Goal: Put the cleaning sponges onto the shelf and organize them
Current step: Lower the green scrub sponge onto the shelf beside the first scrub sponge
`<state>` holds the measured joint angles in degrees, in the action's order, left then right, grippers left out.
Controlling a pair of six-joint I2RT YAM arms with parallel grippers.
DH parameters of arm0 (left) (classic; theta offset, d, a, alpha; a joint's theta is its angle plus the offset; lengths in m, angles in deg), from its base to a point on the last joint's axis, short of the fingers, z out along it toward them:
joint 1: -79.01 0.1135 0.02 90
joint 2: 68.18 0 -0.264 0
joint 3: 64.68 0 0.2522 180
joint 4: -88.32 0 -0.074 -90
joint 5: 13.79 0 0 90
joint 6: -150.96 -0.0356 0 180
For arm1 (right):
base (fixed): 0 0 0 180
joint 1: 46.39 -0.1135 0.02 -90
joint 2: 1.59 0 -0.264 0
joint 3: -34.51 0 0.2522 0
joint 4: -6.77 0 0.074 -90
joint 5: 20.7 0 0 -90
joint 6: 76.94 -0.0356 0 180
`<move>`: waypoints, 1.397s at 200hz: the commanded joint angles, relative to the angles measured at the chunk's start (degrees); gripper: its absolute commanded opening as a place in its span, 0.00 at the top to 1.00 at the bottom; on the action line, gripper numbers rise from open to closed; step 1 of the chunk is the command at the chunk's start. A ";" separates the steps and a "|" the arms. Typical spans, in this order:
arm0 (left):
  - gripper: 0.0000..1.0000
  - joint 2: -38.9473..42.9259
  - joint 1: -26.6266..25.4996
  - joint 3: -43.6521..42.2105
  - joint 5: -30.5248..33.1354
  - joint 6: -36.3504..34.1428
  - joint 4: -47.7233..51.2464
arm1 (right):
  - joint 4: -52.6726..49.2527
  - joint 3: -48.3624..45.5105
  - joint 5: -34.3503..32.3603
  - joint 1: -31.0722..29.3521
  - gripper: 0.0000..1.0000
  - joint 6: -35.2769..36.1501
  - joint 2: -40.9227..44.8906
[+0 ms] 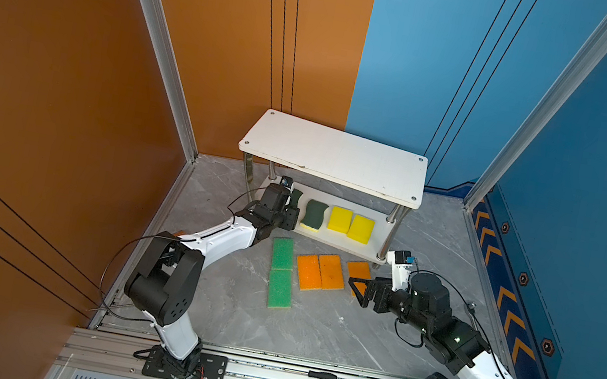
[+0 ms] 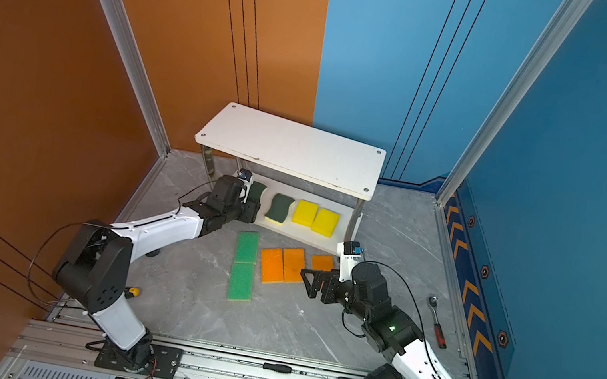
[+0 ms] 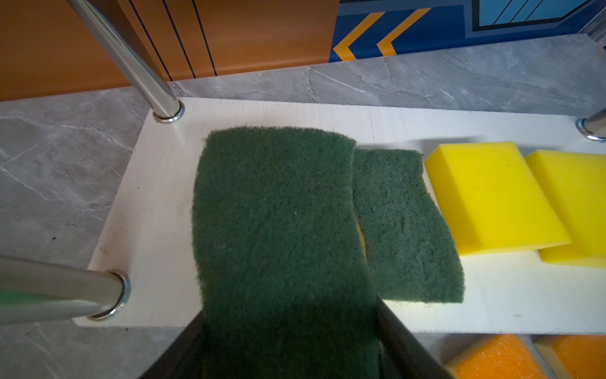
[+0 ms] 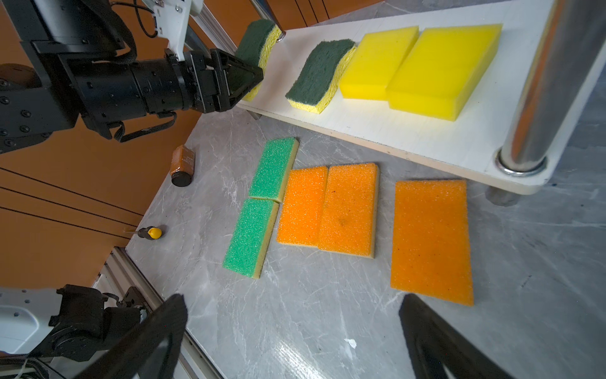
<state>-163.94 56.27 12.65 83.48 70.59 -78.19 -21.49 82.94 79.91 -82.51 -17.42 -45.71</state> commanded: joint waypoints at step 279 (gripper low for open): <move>0.27 -10.05 1.65 5.07 1.06 -0.84 -3.42 | -1.01 0.84 -1.39 -0.33 0.00 1.48 -0.35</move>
<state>-172.99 57.37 16.43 83.67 69.39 -81.18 -21.53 82.94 79.51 -82.51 -16.81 -45.73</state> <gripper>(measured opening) 0.726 0.999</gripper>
